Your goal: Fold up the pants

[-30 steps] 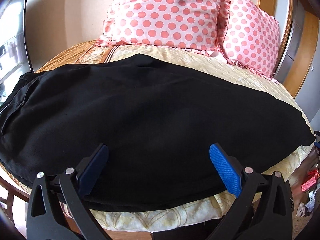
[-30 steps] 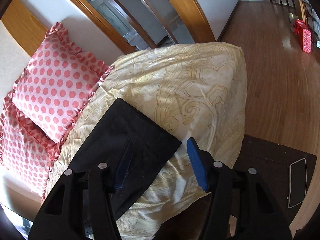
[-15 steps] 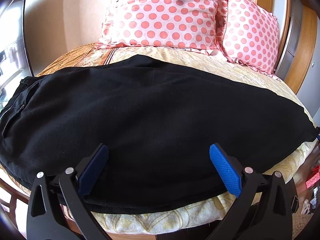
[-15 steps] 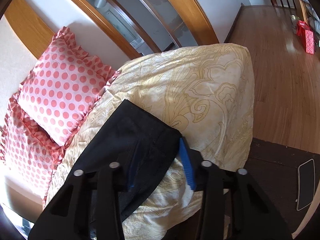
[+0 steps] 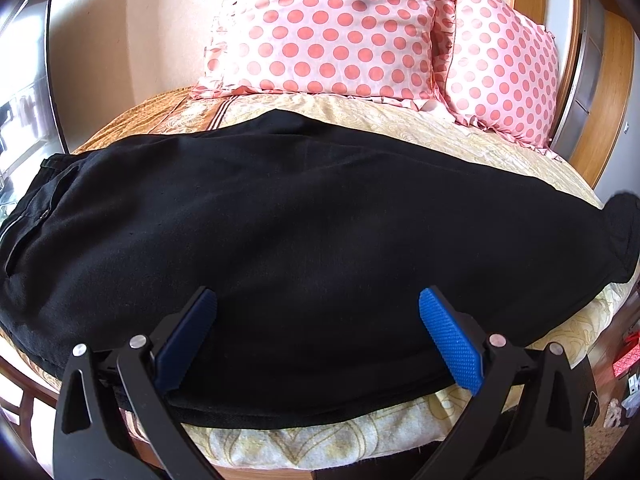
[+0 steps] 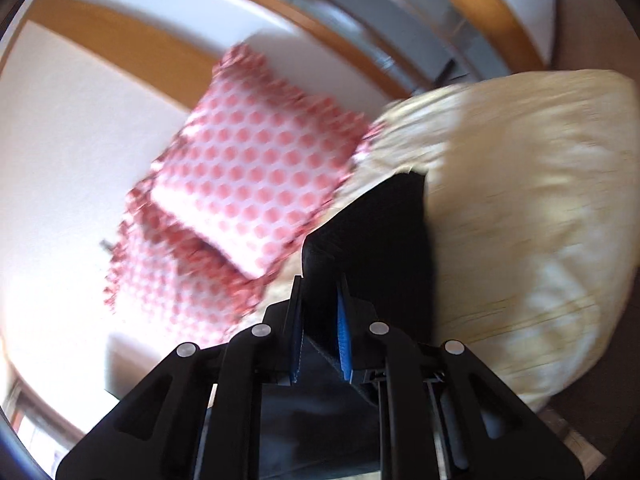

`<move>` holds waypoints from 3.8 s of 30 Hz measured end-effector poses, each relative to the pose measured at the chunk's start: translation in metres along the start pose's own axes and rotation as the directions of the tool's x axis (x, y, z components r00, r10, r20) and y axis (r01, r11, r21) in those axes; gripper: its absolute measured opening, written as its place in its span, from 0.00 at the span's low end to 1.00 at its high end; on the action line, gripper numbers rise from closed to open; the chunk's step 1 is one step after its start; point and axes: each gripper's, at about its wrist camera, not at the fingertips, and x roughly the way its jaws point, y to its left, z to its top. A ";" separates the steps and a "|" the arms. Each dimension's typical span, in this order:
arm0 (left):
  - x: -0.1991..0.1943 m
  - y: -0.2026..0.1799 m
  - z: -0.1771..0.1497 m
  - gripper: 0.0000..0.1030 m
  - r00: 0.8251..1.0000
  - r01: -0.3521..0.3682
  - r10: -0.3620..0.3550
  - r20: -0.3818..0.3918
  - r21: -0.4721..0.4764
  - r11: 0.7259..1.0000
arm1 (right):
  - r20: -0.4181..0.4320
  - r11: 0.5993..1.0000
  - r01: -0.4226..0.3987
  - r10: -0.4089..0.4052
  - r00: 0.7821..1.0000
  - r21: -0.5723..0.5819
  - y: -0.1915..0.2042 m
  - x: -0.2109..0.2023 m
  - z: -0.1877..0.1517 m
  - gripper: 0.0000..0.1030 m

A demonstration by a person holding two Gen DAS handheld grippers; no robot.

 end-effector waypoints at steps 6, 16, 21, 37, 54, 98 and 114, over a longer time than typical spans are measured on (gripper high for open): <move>0.000 0.001 0.000 0.98 1.000 0.000 0.000 0.003 -0.012 1.000 | -0.265 0.967 -0.242 0.213 0.941 -0.082 0.088 0.071 -0.041 0.15; -0.001 0.000 0.001 0.98 1.000 -0.002 0.002 0.003 -0.030 1.000 | -0.767 0.924 -0.378 0.208 0.607 -0.049 0.162 0.175 -0.215 0.15; -0.002 0.002 0.000 0.98 1.000 0.015 -0.014 0.009 -0.043 0.999 | -0.784 0.887 -0.457 0.243 0.571 -0.058 0.196 0.179 -0.233 0.15; -0.064 0.097 0.002 0.98 0.987 -0.065 0.110 0.114 -0.343 0.937 | -0.853 0.801 -0.538 0.067 0.518 -0.264 0.222 0.173 -0.296 0.17; -0.093 0.215 -0.024 0.98 0.990 -0.039 0.123 0.069 -0.704 0.709 | -0.860 0.592 -0.693 -0.001 0.510 -0.412 0.244 0.128 -0.330 0.74; -0.067 0.308 -0.070 0.82 0.905 0.393 -0.222 0.364 -0.913 0.107 | -0.875 0.577 -0.730 0.056 0.481 -0.365 0.237 0.126 -0.323 0.79; -0.069 0.284 -0.041 0.22 0.995 0.098 -0.026 0.095 -0.936 0.338 | -0.874 0.575 -0.732 0.057 0.482 -0.366 0.237 0.126 -0.323 0.80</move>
